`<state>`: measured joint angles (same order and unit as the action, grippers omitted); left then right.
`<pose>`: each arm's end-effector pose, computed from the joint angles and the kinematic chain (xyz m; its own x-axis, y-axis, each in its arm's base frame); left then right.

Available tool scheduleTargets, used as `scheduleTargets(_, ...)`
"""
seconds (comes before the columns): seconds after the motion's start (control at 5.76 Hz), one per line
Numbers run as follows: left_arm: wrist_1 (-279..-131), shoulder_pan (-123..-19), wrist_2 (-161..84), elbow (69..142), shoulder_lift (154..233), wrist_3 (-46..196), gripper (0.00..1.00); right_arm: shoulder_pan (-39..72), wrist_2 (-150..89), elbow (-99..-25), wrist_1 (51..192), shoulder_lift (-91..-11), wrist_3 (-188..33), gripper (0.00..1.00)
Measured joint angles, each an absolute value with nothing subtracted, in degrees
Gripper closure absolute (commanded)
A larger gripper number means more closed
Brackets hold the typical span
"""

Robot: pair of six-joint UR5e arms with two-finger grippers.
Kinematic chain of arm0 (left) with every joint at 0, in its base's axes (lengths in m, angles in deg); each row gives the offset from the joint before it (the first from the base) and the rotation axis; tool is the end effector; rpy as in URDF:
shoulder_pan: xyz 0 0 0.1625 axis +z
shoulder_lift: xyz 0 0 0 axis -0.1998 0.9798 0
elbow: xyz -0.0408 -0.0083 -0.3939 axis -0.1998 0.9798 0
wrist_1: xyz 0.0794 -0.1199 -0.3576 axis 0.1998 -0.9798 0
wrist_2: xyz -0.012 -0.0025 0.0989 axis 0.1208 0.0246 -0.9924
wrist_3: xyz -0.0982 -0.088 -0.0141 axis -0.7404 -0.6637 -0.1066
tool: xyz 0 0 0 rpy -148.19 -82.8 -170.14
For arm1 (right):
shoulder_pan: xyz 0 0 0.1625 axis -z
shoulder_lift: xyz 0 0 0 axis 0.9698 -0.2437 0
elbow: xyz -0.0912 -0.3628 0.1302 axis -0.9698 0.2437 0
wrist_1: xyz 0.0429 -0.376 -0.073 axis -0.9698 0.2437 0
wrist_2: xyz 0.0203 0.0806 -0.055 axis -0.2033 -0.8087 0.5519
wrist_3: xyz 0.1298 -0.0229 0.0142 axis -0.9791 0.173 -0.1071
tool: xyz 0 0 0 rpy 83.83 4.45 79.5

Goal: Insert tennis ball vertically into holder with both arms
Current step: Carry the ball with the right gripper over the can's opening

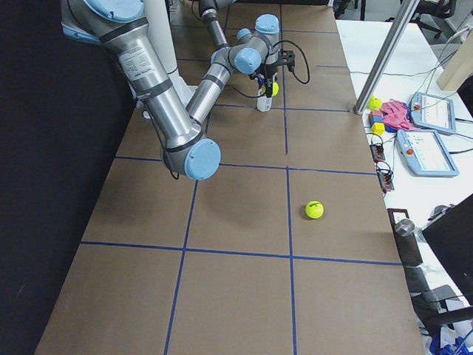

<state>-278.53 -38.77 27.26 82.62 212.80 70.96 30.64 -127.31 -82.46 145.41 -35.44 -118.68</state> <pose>0.5294 -0.4301 0.2174 0.3412 0.8877 -0.3091 0.5406 0.0837 0.8371 -0.3532 -0.4517 0.1791 0.5862 -0.0622 0.8078 -0.0504 0.9923 0.1130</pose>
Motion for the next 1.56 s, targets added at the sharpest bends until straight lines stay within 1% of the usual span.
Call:
scheduleTargets(0.35,-278.5,-38.7,27.3,82.6,212.8,71.0,0.11,34.1,-124.2,-80.9,152.6,-26.7,-122.9,0.95)
scheduleTargets(0.52,-278.5,-38.5,27.3,82.6,212.8,71.0,0.11,35.3,-123.2,-78.0,153.5,-22.7,-125.1,0.92)
scheduleTargets(0.69,-278.5,-38.3,27.3,82.5,212.9,71.0,0.11,35.9,-122.5,-73.6,153.7,-18.5,-126.6,0.89)
scheduleTargets(0.87,-278.5,-38.2,27.3,82.5,212.9,71.0,0.11,36.8,-121.4,-70.1,153.7,-15.8,-127.3,0.84)
scheduleTargets(1.22,-278.5,-38.1,27.3,82.5,212.9,71.0,0.11,38.2,-119.9,-68.0,153.8,-14.8,-127.5,0.63)
scheduleTargets(1.39,-278.5,-38.1,27.3,82.5,212.9,71.0,0.11,38.5,-119.8,-68.0,153.8,-15.0,-127.5,0.54)
scheduleTargets(1.56,-278.6,-38.1,27.2,82.6,213.0,71.0,0.11,38.6,-119.8,-67.9,153.8,-15.2,-127.6,0.33)
